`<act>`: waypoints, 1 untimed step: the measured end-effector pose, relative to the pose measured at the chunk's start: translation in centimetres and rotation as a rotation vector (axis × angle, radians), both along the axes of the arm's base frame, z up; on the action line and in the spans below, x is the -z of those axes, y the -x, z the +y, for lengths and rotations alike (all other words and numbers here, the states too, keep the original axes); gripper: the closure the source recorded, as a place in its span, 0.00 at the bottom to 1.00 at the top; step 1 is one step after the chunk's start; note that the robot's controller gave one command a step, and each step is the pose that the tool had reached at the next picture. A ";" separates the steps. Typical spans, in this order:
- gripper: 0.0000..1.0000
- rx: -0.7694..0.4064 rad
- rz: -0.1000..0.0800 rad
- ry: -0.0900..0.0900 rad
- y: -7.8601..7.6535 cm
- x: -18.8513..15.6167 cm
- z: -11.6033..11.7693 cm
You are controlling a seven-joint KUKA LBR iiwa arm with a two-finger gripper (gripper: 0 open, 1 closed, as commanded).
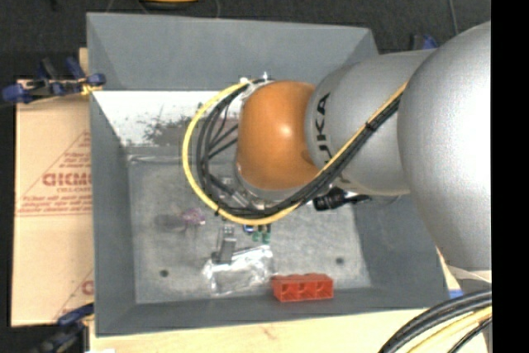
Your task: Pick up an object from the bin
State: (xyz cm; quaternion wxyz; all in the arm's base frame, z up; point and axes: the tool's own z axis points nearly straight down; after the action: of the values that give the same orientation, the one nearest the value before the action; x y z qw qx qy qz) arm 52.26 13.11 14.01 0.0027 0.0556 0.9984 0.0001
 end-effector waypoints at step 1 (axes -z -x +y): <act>0.00 0.115 0.001 -0.002 -9.0 6.8 3.0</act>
Offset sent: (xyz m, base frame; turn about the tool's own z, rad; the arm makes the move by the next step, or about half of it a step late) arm 0.0873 0.0308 -0.0667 0.1172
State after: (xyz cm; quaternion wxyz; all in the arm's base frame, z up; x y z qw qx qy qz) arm 61.24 16.15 7.19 0.0021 0.1130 0.9936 0.0010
